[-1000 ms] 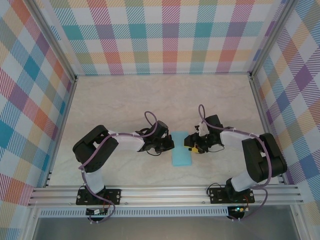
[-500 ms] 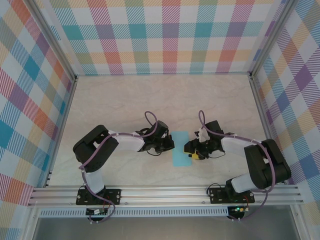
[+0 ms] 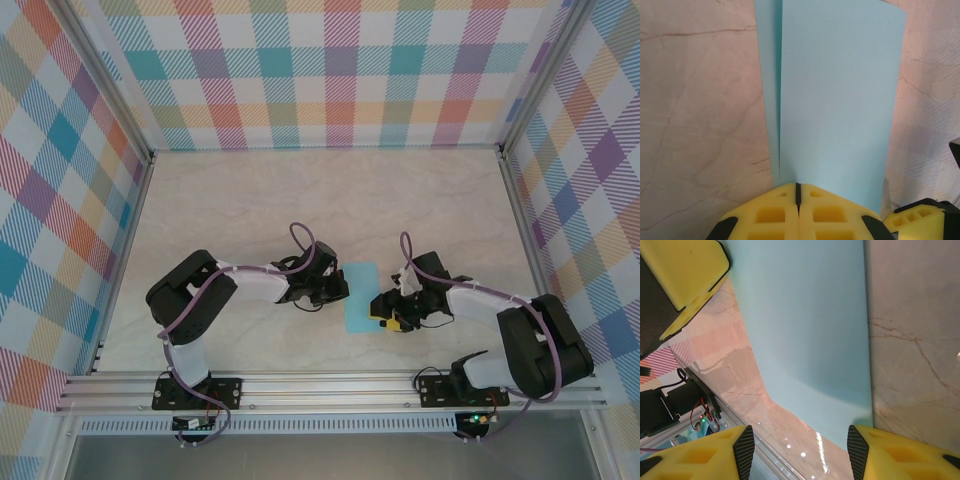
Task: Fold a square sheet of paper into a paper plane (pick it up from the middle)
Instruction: Fold the square sheet of paper in half at the center of the table.
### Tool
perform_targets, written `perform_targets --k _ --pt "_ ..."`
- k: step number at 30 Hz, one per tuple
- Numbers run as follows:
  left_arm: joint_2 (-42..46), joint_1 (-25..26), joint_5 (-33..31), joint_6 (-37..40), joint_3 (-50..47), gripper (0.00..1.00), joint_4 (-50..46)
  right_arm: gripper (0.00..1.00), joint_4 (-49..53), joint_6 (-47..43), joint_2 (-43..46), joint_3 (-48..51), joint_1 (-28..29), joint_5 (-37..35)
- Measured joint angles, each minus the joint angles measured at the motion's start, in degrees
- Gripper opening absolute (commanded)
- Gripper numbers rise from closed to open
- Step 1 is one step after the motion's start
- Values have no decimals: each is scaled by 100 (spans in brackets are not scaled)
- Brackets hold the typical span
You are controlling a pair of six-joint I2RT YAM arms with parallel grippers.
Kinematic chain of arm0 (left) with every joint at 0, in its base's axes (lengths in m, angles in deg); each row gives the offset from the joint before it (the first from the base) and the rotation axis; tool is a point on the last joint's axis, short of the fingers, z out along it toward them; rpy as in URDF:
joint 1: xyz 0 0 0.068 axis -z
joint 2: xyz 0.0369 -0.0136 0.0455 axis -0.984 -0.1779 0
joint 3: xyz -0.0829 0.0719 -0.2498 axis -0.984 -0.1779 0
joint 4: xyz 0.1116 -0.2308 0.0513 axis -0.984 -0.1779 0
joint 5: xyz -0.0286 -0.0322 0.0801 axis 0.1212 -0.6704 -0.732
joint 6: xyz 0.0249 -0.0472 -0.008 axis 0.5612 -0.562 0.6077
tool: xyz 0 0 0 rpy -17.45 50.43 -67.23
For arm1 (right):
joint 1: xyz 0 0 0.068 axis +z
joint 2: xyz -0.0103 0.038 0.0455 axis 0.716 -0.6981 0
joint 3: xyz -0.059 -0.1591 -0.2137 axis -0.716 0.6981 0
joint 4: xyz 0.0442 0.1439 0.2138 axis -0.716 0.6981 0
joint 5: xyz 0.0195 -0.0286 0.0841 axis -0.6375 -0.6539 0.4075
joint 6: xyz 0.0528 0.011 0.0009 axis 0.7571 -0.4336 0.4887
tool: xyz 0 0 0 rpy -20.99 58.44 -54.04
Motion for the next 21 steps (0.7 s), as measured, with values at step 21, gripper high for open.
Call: perform_targets --k 21 --pt "-9 0 37 63 26 0 -28 52 522 15 15 -122 146 -221"
